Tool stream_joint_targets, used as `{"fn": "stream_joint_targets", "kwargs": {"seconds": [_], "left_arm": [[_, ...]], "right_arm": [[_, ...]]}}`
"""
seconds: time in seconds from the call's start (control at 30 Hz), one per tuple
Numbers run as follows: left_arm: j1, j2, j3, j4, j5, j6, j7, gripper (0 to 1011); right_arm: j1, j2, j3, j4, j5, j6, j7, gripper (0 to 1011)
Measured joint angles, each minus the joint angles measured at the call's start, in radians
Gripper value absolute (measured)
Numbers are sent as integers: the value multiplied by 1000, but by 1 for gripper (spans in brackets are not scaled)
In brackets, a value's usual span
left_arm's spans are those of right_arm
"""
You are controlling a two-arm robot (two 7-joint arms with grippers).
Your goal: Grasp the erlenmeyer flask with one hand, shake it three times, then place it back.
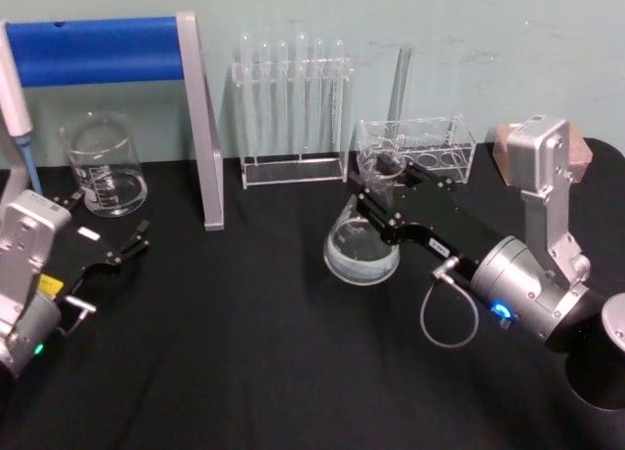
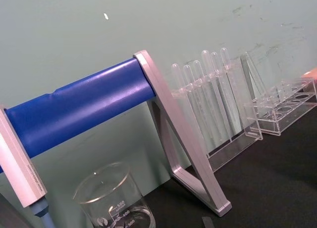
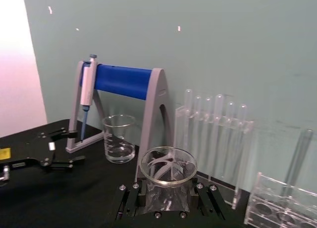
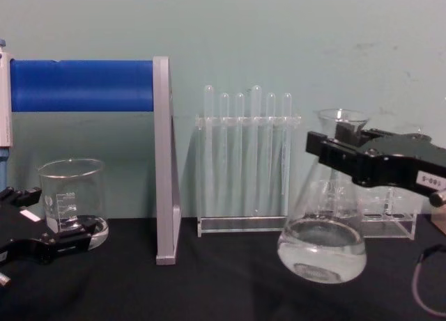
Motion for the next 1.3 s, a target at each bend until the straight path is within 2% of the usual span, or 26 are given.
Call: {"fn": "stream_joint_targets", "kwargs": {"seconds": [0.37,0.8,1.3], "left_arm": [[0,0,0,0,0,0,0,1001],[0,0,0,0,0,0,0,1001],[0,0,0,0,0,0,0,1001]], "right_arm": [[3,0,-30,2,4,-2,8,456],[11,-4,-68,50,-10,-31,25,456],[11,-12,-90,111,-27,-72,44,456]]}}
